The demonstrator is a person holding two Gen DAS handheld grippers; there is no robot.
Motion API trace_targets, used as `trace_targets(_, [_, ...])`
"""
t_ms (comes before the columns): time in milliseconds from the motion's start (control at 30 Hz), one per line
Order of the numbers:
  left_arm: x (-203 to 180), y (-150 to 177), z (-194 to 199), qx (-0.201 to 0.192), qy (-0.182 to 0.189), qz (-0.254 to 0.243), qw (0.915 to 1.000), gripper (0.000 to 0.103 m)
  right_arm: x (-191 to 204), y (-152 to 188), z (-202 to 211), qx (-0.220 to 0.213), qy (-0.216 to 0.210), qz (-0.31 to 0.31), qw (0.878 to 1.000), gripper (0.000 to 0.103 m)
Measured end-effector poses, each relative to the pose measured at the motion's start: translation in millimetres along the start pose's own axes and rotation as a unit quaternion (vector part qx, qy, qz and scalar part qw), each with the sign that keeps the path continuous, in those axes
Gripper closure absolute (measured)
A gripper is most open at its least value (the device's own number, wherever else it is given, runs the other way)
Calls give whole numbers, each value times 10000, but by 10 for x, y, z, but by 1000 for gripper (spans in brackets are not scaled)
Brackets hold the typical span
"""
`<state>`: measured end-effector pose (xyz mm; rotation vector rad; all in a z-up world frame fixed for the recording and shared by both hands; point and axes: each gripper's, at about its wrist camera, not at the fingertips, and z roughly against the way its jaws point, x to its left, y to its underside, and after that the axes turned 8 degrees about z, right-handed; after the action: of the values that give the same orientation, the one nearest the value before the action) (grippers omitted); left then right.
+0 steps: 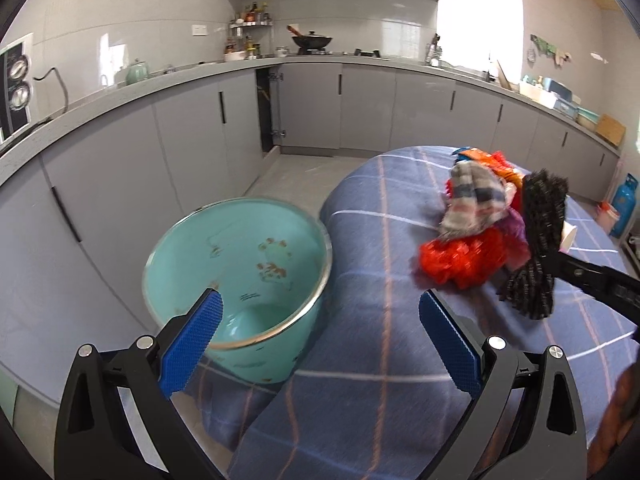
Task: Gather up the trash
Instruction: 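Grasp the black braided rope with the right gripper while the left gripper grasps the checkered cloth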
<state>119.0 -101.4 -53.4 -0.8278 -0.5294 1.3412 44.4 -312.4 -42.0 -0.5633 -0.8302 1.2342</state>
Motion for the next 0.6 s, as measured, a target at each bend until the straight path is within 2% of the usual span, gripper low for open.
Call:
trace_targets(133, [-178,-157,-83,7,164,-85,9998,7,-145,-179,146,-254,184,-1,9995,87])
trace_targets(333, [-538,-472,-262,21,464,-185,9987,6,-425,-467,61,-350,517,-75,9980,87])
trace_targets(600, [-982,-731,-633,292,890,-128,9955,6,-679,-600,90,-442,409,-295,9978,87])
